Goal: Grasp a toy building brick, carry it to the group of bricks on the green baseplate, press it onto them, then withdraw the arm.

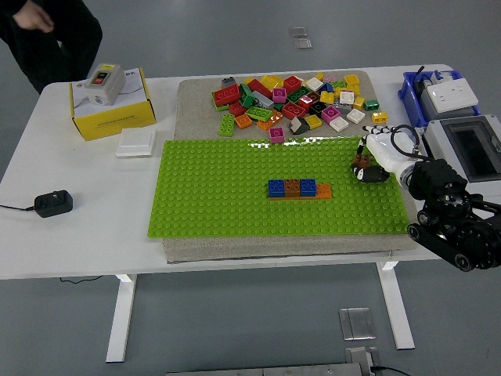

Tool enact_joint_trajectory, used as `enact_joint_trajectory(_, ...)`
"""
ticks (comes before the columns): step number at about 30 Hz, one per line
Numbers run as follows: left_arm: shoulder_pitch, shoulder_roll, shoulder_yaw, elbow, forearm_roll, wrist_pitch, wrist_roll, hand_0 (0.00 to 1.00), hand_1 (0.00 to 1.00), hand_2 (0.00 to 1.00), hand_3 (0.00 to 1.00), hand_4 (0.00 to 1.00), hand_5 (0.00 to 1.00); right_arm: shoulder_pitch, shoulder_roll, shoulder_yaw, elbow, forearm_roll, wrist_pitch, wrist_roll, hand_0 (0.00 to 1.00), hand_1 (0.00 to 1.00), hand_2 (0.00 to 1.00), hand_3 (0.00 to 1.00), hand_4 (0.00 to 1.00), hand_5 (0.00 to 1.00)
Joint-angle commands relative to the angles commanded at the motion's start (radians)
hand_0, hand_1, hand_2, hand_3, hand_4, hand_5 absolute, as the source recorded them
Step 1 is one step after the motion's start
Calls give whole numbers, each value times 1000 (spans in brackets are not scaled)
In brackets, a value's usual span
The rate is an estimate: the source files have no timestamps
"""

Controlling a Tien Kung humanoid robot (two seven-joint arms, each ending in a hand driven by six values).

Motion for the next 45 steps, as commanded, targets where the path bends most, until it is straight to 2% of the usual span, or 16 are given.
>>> enact_joint_trajectory(25,1,-2,-20,0,25,-3,-1,639,603,575,700,397,737,0,1,-4,19,11,-11,2,998,998,998,602,496,366)
enact_joint_trajectory(30,2,-3,-23,0,30,-4,0,639,603,575,700,396,735,-4,-11,18,58,37,-23,4,998,998,998,633,506,371)
enact_joint_trajectory(33,2,-3,-26,0,33,-4,0,639,603,575,700,396,735,-16,-29,60,109,24,-28,-24,998,998,998,633,506,371)
enact_joint_trajectory(34,3,-3,-27,0,34,-4,0,639,603,575,699,397,737,-24,-35,73,121,13,-26,-36,998,998,998,756,523,377)
enact_joint_trajectory(39,8,-5,-44,0,48,-6,2,639,603,575,699,397,737,-107,-68,185,220,-88,12,-144,998,998,998,756,523,377)
enact_joint_trajectory(40,10,-5,-51,0,54,-7,2,639,603,575,698,396,739,-125,-69,207,236,-110,19,-165,998,998,998,844,692,509)
enact_joint_trajectory(45,15,-8,-81,0,83,-11,4,639,603,575,698,396,739,-192,-43,320,272,-223,45,-273,998,998,998,844,692,509)
